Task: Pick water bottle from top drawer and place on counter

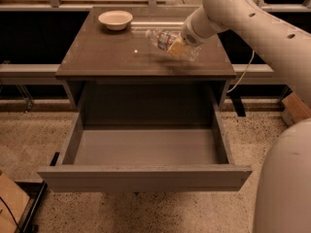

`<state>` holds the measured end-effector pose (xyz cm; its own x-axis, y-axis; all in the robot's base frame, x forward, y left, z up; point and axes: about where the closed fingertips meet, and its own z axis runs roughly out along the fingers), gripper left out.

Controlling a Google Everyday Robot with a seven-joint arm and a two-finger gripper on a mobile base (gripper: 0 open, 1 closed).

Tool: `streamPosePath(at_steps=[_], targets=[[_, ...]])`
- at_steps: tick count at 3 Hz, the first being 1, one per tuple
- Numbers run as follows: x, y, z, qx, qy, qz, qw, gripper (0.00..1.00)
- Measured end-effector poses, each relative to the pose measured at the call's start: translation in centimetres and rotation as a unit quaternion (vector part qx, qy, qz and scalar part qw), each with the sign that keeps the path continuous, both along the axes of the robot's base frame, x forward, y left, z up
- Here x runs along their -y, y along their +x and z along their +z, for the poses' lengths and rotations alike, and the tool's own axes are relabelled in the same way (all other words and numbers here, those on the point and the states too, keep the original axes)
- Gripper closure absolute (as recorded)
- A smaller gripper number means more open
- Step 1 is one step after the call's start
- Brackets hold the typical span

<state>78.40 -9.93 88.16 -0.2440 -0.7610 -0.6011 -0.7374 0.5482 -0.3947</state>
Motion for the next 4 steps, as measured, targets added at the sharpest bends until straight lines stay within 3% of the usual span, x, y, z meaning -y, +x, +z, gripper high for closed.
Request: streamPosePath(at_steps=[1,3,4], targets=[[-0.9,2.4,-0.8,-0.004,0.012,-0.004,0.9999,0.58],[-1.7,4.0,-1.9,-0.017,0.019,-0.006,0.9997,0.11],[-1.8,4.1,-2.2,-0.018,0.019,-0.006,0.9996,0.00]])
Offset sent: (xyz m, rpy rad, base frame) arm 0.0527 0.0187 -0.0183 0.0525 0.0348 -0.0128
